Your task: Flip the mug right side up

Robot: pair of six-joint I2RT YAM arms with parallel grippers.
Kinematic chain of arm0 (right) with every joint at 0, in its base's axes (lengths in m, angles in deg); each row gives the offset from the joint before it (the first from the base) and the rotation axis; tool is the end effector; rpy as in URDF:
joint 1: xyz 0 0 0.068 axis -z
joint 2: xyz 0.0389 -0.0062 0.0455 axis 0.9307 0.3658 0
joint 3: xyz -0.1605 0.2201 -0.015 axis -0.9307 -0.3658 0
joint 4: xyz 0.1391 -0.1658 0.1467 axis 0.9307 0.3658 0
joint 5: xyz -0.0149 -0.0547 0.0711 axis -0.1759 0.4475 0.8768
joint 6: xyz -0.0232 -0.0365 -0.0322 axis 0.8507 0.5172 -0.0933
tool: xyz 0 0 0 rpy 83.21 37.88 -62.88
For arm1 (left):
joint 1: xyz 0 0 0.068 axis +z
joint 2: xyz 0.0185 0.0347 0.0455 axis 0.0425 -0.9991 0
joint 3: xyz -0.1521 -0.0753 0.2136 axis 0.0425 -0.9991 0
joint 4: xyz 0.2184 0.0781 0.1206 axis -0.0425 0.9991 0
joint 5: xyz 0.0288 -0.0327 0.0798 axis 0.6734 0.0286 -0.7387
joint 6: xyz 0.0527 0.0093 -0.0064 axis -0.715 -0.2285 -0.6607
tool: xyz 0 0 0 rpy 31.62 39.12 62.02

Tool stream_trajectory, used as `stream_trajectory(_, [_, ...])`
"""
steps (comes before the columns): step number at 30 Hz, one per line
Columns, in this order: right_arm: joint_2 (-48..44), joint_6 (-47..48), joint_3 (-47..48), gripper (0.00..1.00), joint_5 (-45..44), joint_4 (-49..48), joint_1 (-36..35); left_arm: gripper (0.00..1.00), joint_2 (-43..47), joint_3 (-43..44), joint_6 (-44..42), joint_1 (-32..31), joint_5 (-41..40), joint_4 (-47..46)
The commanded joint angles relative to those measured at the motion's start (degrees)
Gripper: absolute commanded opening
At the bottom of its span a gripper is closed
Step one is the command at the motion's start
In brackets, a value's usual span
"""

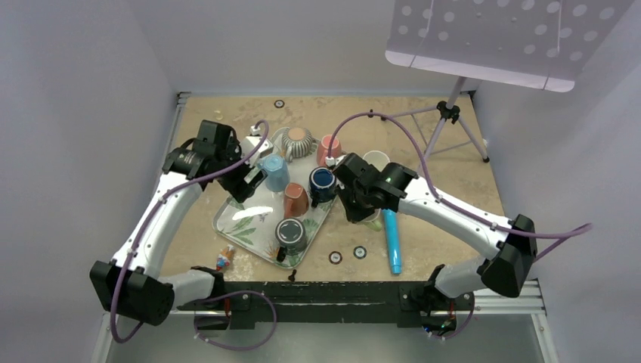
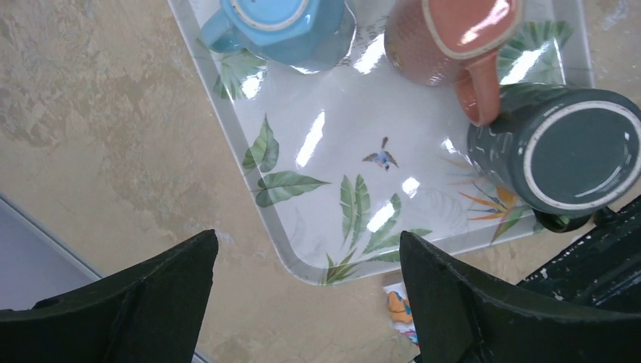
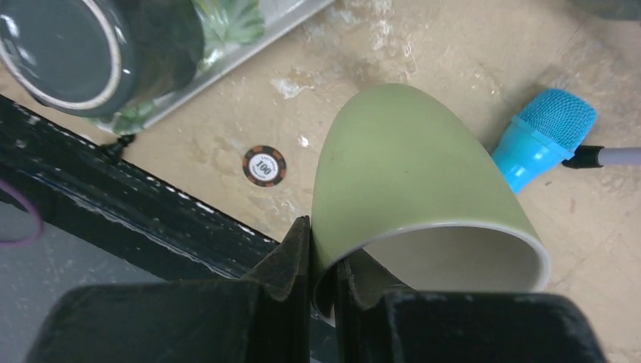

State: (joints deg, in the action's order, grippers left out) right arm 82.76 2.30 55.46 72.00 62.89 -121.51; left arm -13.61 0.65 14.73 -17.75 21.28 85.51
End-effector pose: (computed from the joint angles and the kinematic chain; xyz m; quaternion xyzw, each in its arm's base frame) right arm 0.1683 0.2160 0.3132 -0.2495 0.9348 0.1028 0.2309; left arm 0.2137 -0.0648 0.3349 0.3774 0.8754 -0.0488 0.2980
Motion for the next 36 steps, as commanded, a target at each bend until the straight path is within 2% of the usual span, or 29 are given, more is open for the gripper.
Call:
stream_trajectory(1, [3.2, 3.0, -0.6, 0.00, 1.1, 0.1, -0.1, 0.92, -4.7, 4.0, -4.2, 2.8, 3.2, -4.7])
stream_trajectory(7, [14.8, 9.0, 0.3, 0.00, 4.2, -0.2, 0.3, 0.91, -10.4, 5.8, -5.7, 4.0, 5.6, -5.1])
stream_trajectory(11, [18.4, 11.6, 3.3, 0.00, 4.4, 0.3, 0.8, 0.90, -11.4, 5.4, -6.8, 4.6, 7.3, -5.8])
stream_trajectory(12, [19.0, 12.2, 3.6, 0.03, 4.4, 0.4, 0.9, 0.90, -11.6, 5.1, -7.5, 4.8, 8.0, -5.9])
stream_trajectory(14, [19.9, 13.0, 4.0, 0.21, 4.3, 0.2, 1.1, 0.90, -12.3, 4.7, -8.3, 5.1, 8.8, -6.5])
stream_trajectory(15, [20.1, 13.3, 4.1, 0.33, 4.0, 0.0, 1.0, 0.91, -12.8, 4.6, -8.7, 5.3, 8.9, -6.8])
stream_trajectory(18, [19.3, 13.5, 5.0, 0.58, 3.2, -0.8, 1.0, 0.89, -15.3, 5.1, -10.8, 5.8, 10.4, -7.7])
stream_trajectory(19, [18.5, 13.5, 5.5, 0.73, 2.8, -1.2, 1.0, 0.87, -16.3, 5.3, -12.0, 5.8, 11.1, -7.8])
stream_trajectory(20, [17.6, 13.5, 6.1, 0.83, 2.2, -1.5, 1.0, 0.85, -17.3, 5.5, -13.4, 5.8, 12.1, -8.1])
stream_trajectory(23, [14.0, 13.8, 7.3, 0.94, 0.3, -2.7, 1.1, 0.76, -19.9, 5.4, -18.7, 6.0, 12.9, -12.3])
stream_trajectory(26, [11.0, 13.9, 7.3, 0.95, -0.8, -3.4, 1.1, 0.77, -21.8, 4.9, -26.6, 9.4, 18.1, -16.9])
stream_trajectory(30, [8.4, 13.8, 5.8, 0.95, -1.2, -4.2, 1.1, 0.80, -28.0, 12.0, -35.0, 14.4, 31.8, -10.7])
stream_trajectory(32, [8.0, 13.8, 5.3, 0.95, -1.6, -4.3, 1.2, 0.81, -32.0, 15.9, -38.7, 14.5, 33.7, -6.5])
stream_trajectory(34, [7.9, 13.9, 5.1, 0.95, -2.2, -4.5, 1.1, 0.91, -35.9, 17.7, -43.5, 14.2, 35.3, -3.6])
stream_trajectory(36, [7.9, 13.8, 5.0, 0.95, -2.7, -4.3, 1.2, 0.92, -37.3, 16.6, -44.3, 13.0, 32.3, -6.5])
